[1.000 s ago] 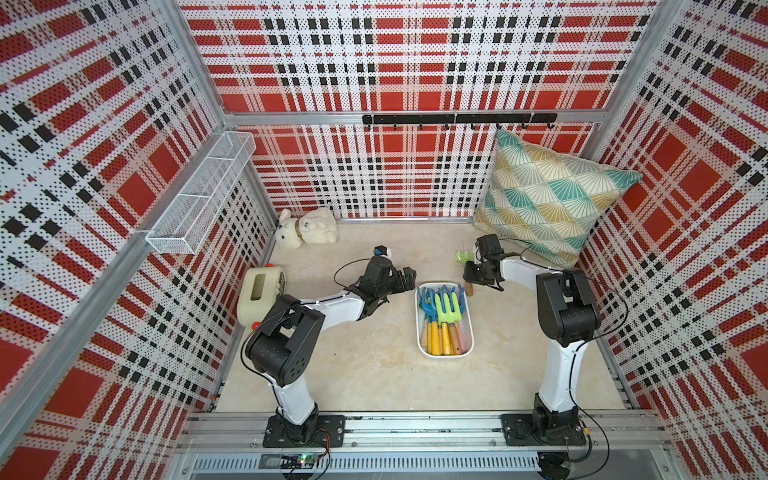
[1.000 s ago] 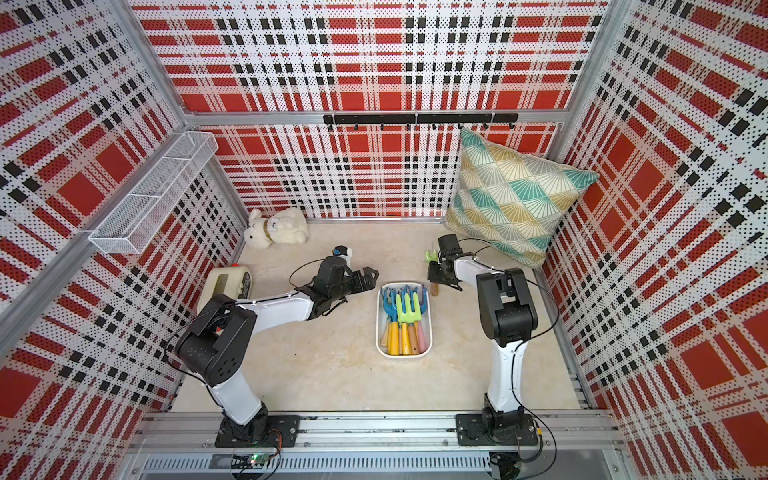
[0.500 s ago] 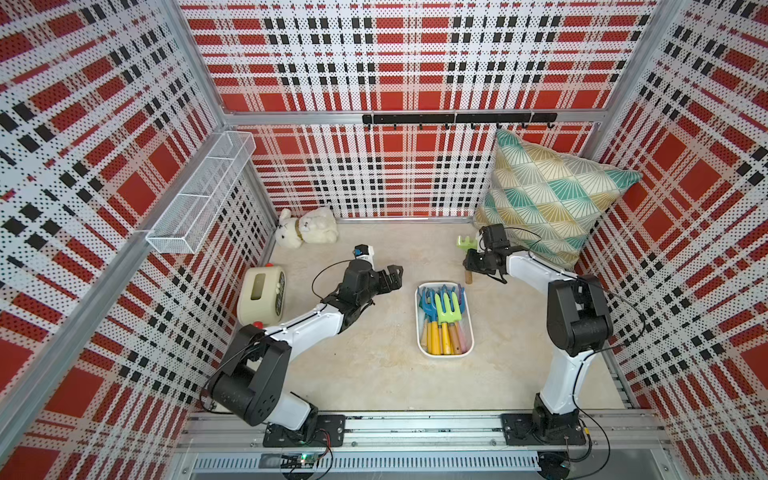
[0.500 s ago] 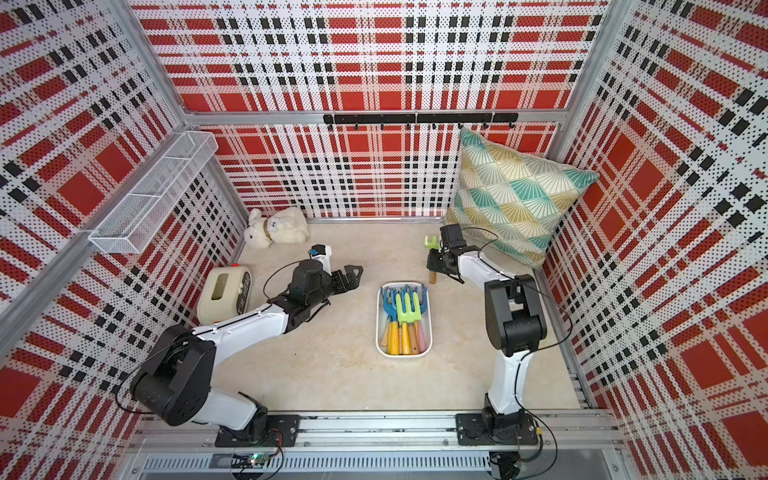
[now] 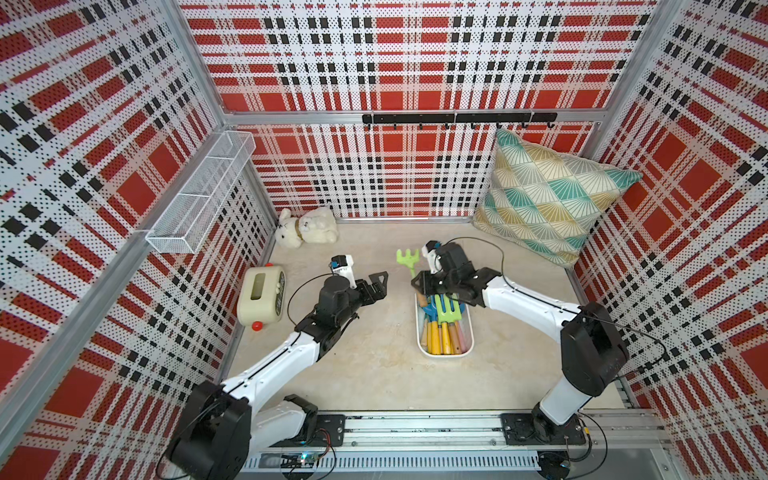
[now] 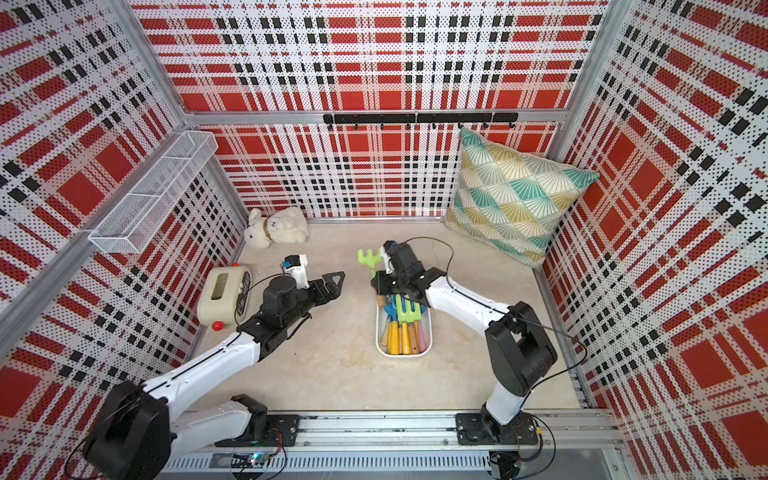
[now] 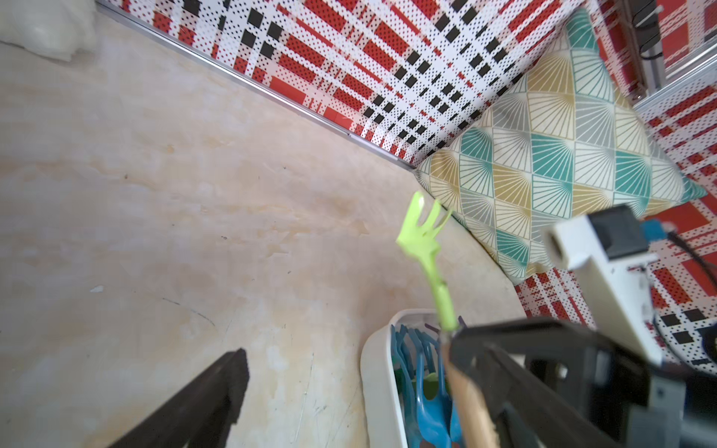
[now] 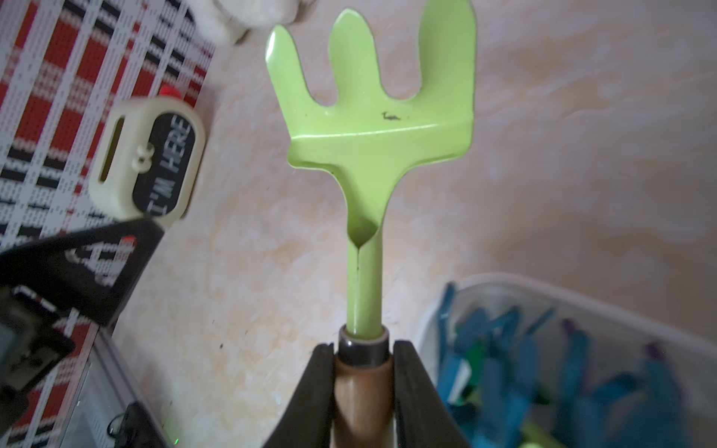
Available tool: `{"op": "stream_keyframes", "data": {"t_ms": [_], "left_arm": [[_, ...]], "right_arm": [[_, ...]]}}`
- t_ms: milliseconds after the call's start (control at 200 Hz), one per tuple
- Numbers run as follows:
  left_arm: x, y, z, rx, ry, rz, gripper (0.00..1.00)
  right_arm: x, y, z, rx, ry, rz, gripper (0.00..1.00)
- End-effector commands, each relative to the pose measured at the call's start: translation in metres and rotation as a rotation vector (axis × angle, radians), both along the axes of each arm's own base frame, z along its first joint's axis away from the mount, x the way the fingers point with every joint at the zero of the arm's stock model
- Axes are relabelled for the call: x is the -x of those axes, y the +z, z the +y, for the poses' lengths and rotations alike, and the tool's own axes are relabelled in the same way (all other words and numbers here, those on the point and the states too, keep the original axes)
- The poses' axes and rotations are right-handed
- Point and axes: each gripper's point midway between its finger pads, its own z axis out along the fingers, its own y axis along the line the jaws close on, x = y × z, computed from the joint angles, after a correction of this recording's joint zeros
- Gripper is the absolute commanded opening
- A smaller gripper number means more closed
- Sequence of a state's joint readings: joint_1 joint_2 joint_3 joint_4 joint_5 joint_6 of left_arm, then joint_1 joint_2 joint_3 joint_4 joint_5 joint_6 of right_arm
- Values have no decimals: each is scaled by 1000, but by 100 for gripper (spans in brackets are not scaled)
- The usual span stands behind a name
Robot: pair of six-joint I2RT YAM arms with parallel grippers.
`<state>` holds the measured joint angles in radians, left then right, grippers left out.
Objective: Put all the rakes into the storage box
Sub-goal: Place the rake at the center of the board.
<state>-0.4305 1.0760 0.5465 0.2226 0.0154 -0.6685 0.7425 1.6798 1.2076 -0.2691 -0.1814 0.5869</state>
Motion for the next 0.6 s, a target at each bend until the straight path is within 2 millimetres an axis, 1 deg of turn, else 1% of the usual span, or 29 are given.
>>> {"op": "stream_keyframes", "data": {"t_ms": [0, 60, 160, 266, 301, 336, 406, 436, 441, 476, 541, 596], "left_arm": [[17, -4, 24, 2, 84, 21, 100], [27, -7, 37, 3, 128, 30, 100], [40, -15, 52, 14, 179, 48, 100], [49, -29, 56, 24, 192, 83, 100], [52, -35, 57, 26, 194, 95, 99], [54, -40, 57, 28, 196, 108, 99], [58, -50, 57, 32, 197, 129, 99], [60, -52, 56, 35, 198, 136, 99], [60, -53, 56, 35, 199, 138, 99], [62, -55, 54, 37, 198, 140, 99], [66, -59, 50, 33, 204, 148, 99], [70, -63, 44, 19, 206, 158, 99]], "right_arm": [[25, -7, 34, -16, 2, 3, 2], [42, -22, 53, -3, 22, 26, 2], [62, -51, 77, 28, 17, 57, 4], [70, -85, 95, 35, -2, 103, 4], [72, -93, 100, 31, -1, 117, 7], [73, -99, 104, 30, -4, 125, 13], [72, -103, 109, 29, -9, 126, 36], [72, -101, 110, 27, -7, 123, 47], [72, -100, 110, 25, -6, 121, 47], [71, -96, 109, 22, -5, 114, 56], [70, -82, 105, 16, -10, 85, 67], [69, -69, 98, 17, -22, 55, 72]]}}
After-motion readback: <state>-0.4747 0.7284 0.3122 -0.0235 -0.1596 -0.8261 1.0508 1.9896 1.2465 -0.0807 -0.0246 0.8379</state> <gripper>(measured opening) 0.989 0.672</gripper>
